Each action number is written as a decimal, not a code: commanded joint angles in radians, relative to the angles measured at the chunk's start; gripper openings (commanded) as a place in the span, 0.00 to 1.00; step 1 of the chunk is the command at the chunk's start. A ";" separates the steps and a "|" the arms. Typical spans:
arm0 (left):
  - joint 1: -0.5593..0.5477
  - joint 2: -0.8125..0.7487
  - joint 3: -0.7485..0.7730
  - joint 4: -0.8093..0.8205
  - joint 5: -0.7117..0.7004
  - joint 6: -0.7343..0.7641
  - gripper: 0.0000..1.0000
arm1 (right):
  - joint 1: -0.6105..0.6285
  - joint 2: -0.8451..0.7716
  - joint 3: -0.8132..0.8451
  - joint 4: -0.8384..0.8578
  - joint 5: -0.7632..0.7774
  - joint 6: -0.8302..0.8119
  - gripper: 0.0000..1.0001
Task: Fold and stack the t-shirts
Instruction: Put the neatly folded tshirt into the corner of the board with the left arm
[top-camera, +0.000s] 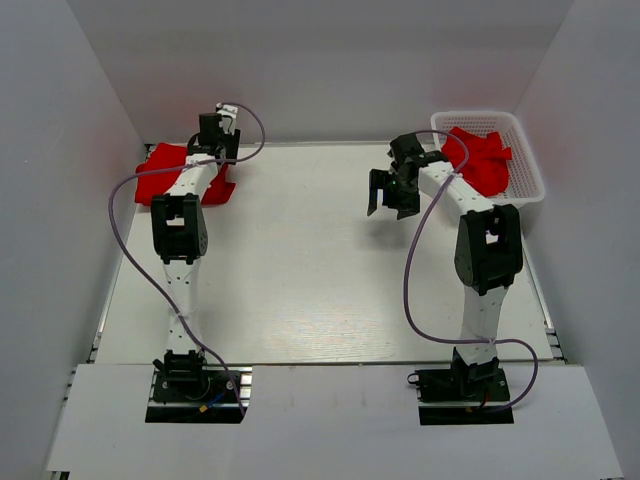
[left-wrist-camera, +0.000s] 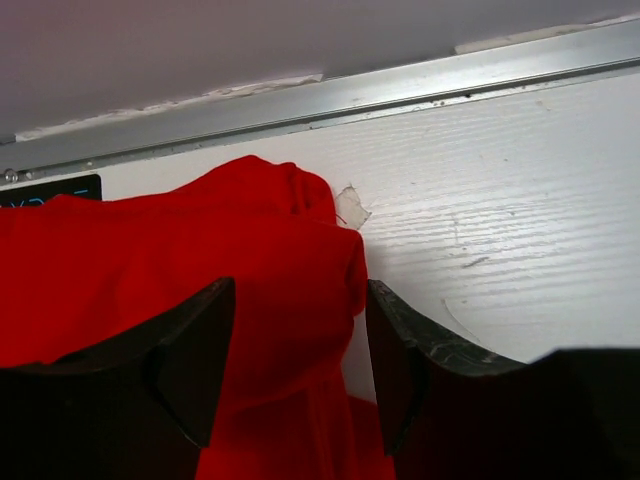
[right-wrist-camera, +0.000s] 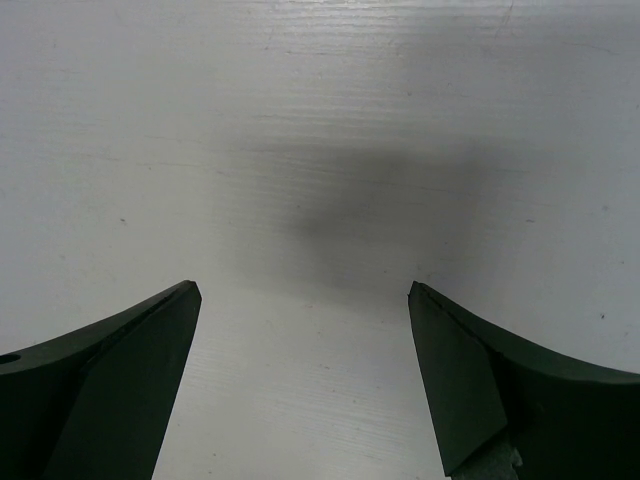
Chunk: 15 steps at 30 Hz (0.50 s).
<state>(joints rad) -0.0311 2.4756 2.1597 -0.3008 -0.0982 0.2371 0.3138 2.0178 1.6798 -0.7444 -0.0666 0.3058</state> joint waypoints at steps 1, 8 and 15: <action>0.000 0.019 0.034 0.026 -0.051 0.008 0.65 | -0.004 0.007 0.072 -0.055 0.005 -0.016 0.90; 0.000 0.048 0.065 0.055 -0.051 0.008 0.59 | -0.004 0.018 0.090 -0.062 0.008 -0.020 0.90; 0.000 0.059 0.111 0.065 -0.074 -0.025 0.43 | -0.005 0.016 0.095 -0.070 -0.001 -0.020 0.90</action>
<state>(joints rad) -0.0299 2.5645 2.2116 -0.2634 -0.1566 0.2344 0.3141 2.0228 1.7317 -0.7902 -0.0628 0.3023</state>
